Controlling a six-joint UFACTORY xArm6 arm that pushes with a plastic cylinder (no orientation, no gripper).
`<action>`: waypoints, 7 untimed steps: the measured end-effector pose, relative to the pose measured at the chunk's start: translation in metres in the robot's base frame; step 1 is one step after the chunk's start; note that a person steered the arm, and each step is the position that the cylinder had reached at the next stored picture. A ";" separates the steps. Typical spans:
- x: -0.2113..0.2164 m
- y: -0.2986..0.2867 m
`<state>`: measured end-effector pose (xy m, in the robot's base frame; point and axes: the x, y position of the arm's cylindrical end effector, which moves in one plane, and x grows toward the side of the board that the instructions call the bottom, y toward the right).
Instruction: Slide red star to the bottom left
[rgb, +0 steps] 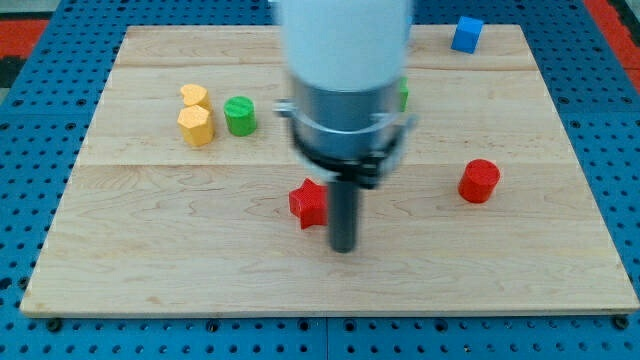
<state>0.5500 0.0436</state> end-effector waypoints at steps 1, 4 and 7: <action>-0.034 0.026; -0.017 -0.115; -0.065 -0.247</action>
